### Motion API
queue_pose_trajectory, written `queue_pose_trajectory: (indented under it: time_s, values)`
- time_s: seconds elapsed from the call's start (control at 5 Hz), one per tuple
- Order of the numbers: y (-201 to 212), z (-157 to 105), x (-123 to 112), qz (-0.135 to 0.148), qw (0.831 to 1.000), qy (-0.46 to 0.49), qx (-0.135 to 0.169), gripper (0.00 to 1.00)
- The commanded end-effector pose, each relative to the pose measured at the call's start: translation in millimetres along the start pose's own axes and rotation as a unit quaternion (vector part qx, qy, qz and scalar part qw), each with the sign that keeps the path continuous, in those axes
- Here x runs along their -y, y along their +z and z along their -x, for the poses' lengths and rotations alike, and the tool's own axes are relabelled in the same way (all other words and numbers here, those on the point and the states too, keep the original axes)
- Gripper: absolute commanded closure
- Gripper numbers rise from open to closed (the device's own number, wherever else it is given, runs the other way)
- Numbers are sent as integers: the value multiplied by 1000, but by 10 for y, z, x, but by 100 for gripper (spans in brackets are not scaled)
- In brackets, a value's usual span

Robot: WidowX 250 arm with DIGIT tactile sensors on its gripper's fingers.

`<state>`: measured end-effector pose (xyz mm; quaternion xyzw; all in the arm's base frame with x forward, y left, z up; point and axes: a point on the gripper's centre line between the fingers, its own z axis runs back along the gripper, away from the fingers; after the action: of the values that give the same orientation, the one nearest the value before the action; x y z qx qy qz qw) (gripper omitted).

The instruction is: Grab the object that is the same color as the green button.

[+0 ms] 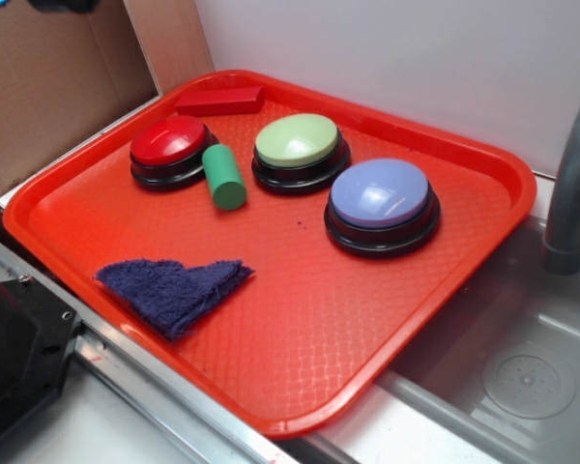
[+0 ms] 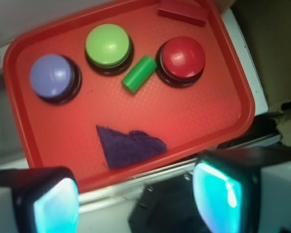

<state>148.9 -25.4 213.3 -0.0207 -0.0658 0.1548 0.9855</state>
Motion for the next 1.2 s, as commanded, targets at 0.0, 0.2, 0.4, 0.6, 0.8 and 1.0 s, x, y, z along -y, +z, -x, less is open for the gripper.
queue_pose_trajectory:
  time_s: [0.0,0.2,0.4,0.6,0.8,1.0]
  values:
    - [-475,-327,-69,4,982,183,47,0]
    - [-708,-471,-141,13,972,227,55,0]
    - [-1034,-634,-195,-1,966,254,55,0]
    - [-1263,-719,-227,-11,962,269,49,0]
    - [-1594,-796,-298,-40,959,278,28,0]
    - [-1699,-816,-305,-44,960,276,22,0]
